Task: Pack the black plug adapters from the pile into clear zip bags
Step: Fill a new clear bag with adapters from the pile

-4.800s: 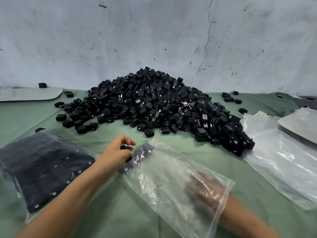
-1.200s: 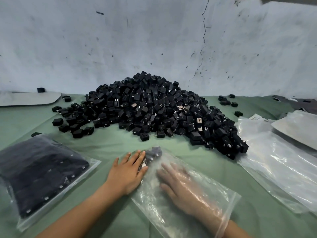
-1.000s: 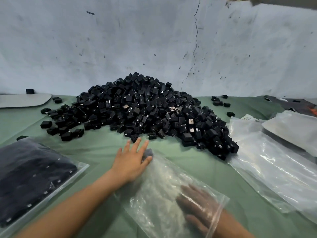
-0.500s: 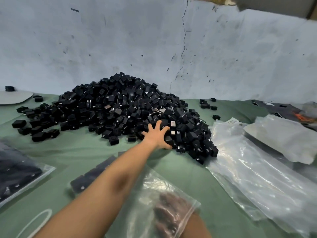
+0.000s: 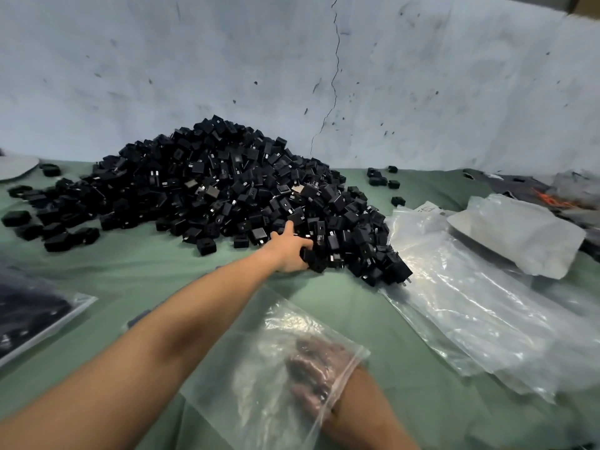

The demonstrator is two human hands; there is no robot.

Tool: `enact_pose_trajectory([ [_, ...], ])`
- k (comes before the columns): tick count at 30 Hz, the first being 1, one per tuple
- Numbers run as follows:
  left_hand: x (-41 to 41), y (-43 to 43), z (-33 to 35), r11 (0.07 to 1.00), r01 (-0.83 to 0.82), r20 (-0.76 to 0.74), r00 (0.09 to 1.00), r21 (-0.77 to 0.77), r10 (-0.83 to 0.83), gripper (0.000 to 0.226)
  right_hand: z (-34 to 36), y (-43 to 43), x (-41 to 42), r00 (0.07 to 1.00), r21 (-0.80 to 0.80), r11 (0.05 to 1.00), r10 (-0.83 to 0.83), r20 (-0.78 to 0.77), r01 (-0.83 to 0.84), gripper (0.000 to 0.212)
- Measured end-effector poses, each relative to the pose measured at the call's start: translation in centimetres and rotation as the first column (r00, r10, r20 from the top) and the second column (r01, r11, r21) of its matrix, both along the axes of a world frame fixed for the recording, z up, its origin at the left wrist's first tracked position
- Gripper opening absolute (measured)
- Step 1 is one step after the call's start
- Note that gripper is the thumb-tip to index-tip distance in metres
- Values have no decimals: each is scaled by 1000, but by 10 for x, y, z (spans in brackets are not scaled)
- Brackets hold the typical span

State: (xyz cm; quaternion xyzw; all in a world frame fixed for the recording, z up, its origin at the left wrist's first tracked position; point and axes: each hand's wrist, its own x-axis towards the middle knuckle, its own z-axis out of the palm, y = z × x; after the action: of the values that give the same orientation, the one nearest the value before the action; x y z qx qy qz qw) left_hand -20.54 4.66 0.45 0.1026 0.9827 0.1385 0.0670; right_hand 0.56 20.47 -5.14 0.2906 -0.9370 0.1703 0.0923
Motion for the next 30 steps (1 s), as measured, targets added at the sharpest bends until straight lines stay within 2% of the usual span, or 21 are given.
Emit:
enact_pose_trajectory([
  [2, 4, -7, -3, 990, -22, -49, 998, 137, 29, 28, 2, 4, 2, 999, 27, 999, -30, -27, 31, 41],
  [3, 6, -10, -2, 969, -34, -78, 995, 246, 55, 27, 3, 5, 3, 1000, 10, 1000, -10, 16, 10, 42],
  [5, 11, -17, 2, 843, -57, -94, 987, 535, 127, 20, 5, 4, 3, 997, -61, 998, 16, 73, -11, 51],
  [7, 21, -23, 11, 584, -106, 17, 988, 805, 156, 16, 3, 5, 3, 993, -112, 994, 23, 117, -10, 55],
  [9, 35, -28, 21, 312, -183, 158, 982, 932, 104, 23, 4, 4, 3, 992, -168, 986, 6, 125, 15, 47],
  [12, 68, -39, 36, -47, -258, 255, 965, 965, -63, 23, 13, 5, 10, 995, -265, 963, -17, 96, 42, 34],
  [13, 81, -47, 39, -134, -280, 262, 955, 951, -136, 21, 14, 7, 13, 999, -260, 964, -44, 20, 48, 26],
  [14, 96, -55, 39, -183, -294, 258, 946, 938, -198, 18, 13, 12, 16, 995, -315, 947, -80, -61, 56, 21],
  [16, 126, -73, 33, -211, -319, 251, 922, 924, -294, 14, 15, 23, 25, 955, -506, 856, -228, -190, 104, 32],
  [19, 167, -99, 18, -277, -416, 248, 839, 866, -484, 24, 30, 24, 30, 890, -673, 722, -401, -218, 161, 48],
  [21, 185, -110, 10, -302, -477, 243, 783, 826, -572, 29, 50, 10, 26, 871, -706, 696, -423, -251, 134, 50],
  [23, 194, -115, 7, -298, -495, 241, 760, 816, -603, 29, 72, -16, 19, 892, -698, 710, -371, -258, 94, 47],
  [25, 196, -116, 7, -324, -496, 218, 756, 806, -617, 27, 85, -46, 11, 949, -703, 703, -283, -136, 109, 30],
  [26, 196, -117, 7, -348, -492, 199, 760, 798, -619, 27, 88, -62, 8, 980, -709, 690, -200, 9, 147, 17],
  [27, 196, -117, 7, -372, -486, 184, 768, 791, -614, 27, 89, -76, 6, 974, -692, 689, -104, 199, 215, 15],
  [28, 196, -118, 6, -395, -484, 177, 778, 781, -603, 28, 87, -88, 4, 932, -666, 691, -28, 362, 280, 25],
  [30, 195, -119, 4, -444, -493, 177, 793, 748, -583, 29, 80, -105, 1, 862, -661, 658, 35, 506, 361, 30],
])
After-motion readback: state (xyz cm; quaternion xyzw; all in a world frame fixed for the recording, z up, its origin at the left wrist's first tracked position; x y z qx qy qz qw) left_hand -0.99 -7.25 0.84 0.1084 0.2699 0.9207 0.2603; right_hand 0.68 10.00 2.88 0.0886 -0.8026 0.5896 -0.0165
